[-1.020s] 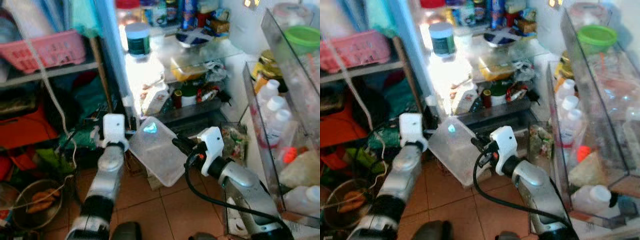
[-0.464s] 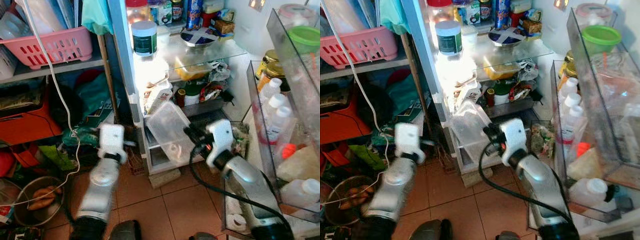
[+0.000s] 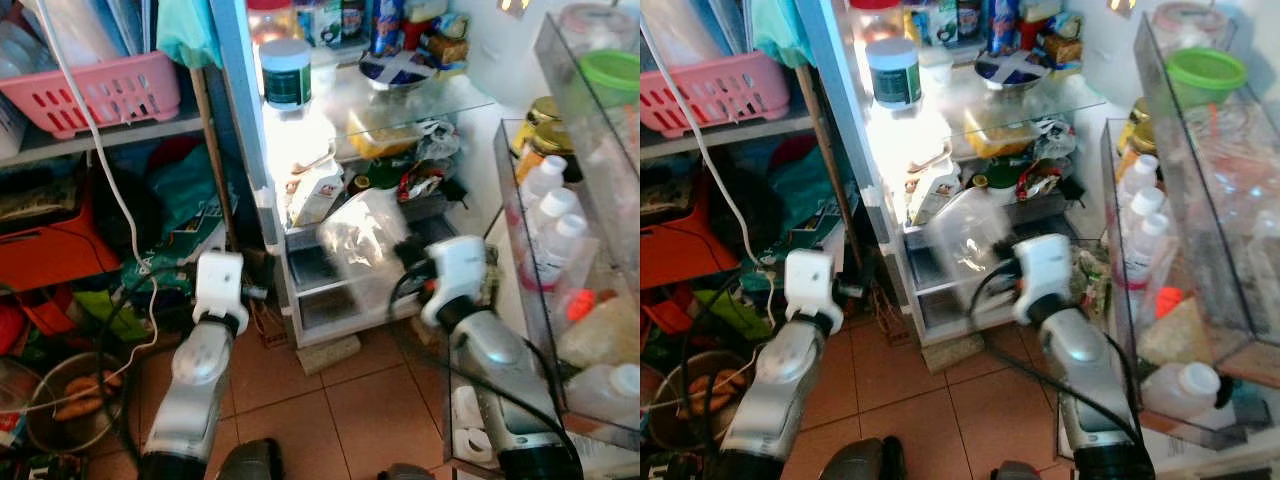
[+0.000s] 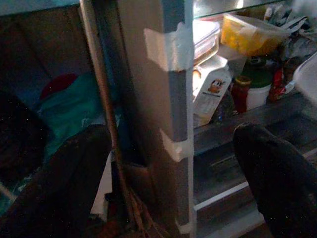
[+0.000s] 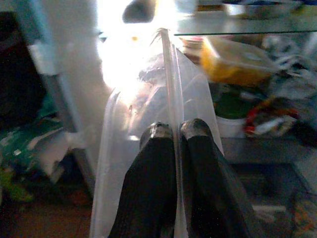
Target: Restocking fridge
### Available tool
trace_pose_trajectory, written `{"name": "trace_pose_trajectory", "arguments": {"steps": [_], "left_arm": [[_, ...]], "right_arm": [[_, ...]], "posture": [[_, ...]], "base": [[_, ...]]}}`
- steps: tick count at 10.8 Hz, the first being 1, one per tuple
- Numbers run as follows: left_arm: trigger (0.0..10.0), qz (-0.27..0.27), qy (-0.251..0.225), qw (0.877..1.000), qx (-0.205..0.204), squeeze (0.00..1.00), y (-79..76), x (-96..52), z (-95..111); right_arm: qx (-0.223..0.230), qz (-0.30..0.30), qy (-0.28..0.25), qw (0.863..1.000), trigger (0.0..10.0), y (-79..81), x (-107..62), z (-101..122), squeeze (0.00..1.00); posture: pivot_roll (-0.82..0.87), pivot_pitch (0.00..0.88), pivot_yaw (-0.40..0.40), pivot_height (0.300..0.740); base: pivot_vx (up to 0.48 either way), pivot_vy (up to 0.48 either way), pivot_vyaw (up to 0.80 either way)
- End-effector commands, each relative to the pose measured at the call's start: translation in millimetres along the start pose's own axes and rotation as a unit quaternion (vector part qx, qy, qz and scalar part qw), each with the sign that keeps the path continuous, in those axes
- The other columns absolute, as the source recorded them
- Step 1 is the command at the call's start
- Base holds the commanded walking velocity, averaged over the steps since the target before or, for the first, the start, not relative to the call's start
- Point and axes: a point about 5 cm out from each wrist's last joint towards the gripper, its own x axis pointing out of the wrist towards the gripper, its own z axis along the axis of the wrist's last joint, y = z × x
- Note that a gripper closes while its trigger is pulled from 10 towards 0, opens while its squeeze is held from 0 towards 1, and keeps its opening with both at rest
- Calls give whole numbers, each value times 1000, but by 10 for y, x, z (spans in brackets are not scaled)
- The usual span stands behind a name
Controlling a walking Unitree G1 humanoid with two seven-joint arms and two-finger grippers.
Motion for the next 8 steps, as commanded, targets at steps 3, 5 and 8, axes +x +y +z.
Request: {"name": "trace_pose_trajectory", "arguments": {"steps": [3,5,8], "left_arm": [[10000,5,-6,1000,-3,0,27,-52,20],[10000,4,-4,1000,-2,0,31,-31,25],[10000,5,-1,1000,-4,0,25,-36,22]], "right_arm": [[16,-26,-6,1000,10000,-26,17,-1,0],[19,-23,-12,999,10000,-24,34,30,0],[22,-23,-14,999,10000,-12,27,37,0]], "posture": [[-68,90,20,740],[-73,93,19,740],[-76,93,20,740]], "base": [[0,-224,0],[0,-471,0],[0,-477,0]]}}
